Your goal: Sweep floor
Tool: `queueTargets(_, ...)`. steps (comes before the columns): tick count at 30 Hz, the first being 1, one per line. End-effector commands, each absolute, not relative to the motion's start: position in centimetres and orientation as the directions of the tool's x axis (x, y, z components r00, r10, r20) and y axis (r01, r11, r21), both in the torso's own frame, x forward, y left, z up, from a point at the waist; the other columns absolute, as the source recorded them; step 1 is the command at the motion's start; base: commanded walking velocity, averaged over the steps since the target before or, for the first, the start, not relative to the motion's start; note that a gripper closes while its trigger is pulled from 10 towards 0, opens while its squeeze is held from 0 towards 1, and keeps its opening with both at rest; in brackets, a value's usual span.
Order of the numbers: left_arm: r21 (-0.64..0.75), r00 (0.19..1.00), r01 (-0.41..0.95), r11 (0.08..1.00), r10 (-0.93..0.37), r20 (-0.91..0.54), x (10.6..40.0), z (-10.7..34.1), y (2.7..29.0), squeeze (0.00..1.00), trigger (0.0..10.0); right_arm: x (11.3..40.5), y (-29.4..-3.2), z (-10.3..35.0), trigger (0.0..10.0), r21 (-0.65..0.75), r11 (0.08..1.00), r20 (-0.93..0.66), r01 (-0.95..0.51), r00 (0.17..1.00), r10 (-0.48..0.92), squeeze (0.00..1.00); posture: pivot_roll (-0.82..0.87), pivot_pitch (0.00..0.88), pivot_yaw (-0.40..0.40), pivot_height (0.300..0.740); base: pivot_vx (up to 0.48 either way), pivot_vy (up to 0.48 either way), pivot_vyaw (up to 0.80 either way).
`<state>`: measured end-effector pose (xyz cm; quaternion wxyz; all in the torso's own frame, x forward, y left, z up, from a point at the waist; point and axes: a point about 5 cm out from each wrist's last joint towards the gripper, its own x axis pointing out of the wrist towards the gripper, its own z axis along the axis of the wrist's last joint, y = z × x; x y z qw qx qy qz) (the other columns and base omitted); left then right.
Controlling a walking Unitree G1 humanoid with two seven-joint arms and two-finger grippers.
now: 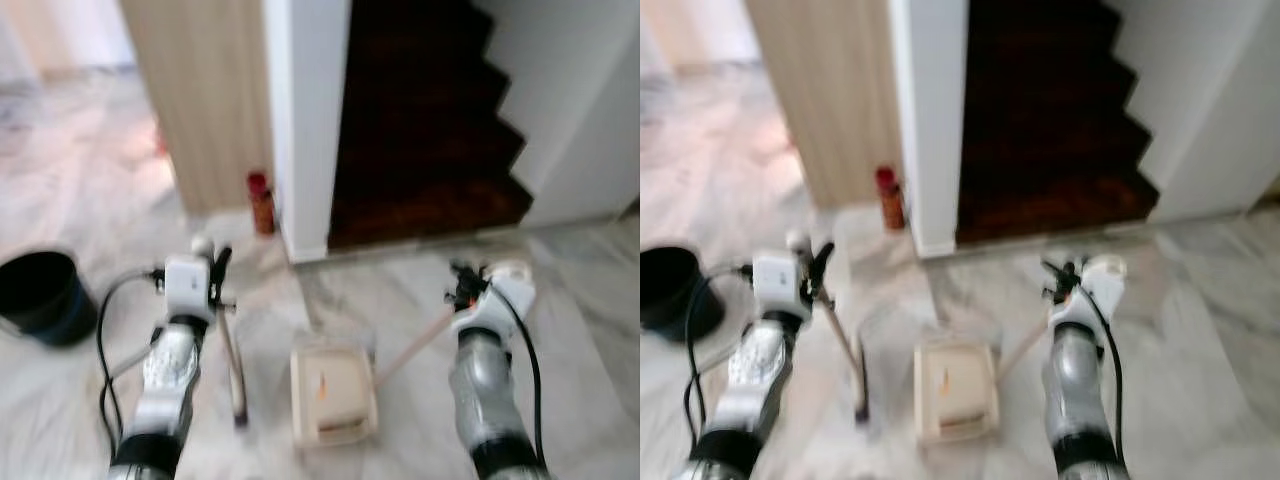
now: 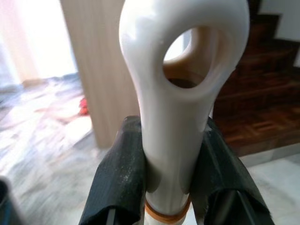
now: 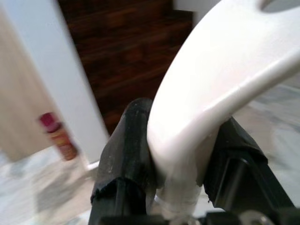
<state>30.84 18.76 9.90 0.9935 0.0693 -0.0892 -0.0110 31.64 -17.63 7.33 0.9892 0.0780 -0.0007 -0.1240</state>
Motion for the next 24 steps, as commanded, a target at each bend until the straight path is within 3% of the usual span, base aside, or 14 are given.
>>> queueTargets(1, 0.146, 0.967, 0.012, 0.989, -0.048, 0.25, 31.29, 11.61, 18.13, 0.0, 10.0, 31.91, -18.2, 8.07, 10.0, 0.176, 0.95, 0.008, 0.257, 0.965, -0.262, 0.0, 0.05, 0.0, -0.057, 0.74, 0.0, 0.0, 0.0)
queueTargets(11, 0.126, 0.972, -0.017, 0.992, -0.013, 0.234, 30.96, 11.28, 18.37, 0.0, 10.0, 32.04, -18.05, 7.94, 10.0, 0.184, 0.949, -0.019, 0.257, 0.966, -0.258, 0.0, 0.05, 0.0, -0.069, 0.74, 0.0, 0.0, 0.0)
queueTargets(24, 0.121, 0.973, -0.015, 0.993, -0.013, 0.231, 31.0, 11.4, 18.17, 0.0, 10.0, 32.14, -18.01, 8.14, 10.0, 0.168, 0.954, -0.014, 0.249, 0.968, -0.25, 0.0, 0.05, 0.0, -0.069, 0.74, 0.0, 0.313, 0.0)
